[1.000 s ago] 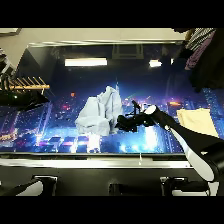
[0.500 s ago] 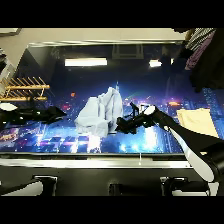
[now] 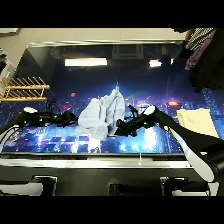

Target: Fold the clothes and pants, and hang the long-sleeved shirts on hangers.

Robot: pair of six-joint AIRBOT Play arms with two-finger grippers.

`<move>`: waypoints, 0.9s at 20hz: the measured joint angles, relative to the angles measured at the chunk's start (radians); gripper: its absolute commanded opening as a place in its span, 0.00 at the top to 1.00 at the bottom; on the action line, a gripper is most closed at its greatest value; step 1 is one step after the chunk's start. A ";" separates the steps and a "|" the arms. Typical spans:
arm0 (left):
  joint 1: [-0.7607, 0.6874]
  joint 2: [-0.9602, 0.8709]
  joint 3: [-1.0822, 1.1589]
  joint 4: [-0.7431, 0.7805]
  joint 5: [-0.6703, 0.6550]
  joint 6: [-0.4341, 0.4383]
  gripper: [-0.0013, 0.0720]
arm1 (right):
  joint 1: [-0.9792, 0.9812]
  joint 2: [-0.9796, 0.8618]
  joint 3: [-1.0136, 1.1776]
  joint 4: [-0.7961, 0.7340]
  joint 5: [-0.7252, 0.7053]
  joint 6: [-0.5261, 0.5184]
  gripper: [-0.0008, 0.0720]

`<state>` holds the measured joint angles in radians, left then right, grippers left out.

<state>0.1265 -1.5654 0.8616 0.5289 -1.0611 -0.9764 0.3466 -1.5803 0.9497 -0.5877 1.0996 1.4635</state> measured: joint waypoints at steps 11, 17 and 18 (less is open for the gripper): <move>0.009 0.004 0.217 0.014 -0.048 -0.026 0.96 | -0.002 0.204 0.003 -0.167 -0.025 0.075 0.94; 0.078 0.162 0.474 0.127 -0.110 -0.157 0.96 | -0.092 0.511 0.124 -0.391 -0.080 0.188 0.94; 0.086 0.196 0.523 0.134 -0.119 -0.174 0.96 | -0.108 0.563 0.167 -0.411 -0.086 0.181 0.94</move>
<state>0.2123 -1.3689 1.3846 0.6632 -1.1801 -1.1507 0.2390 -1.0168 1.1164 -0.9989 1.0134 1.6444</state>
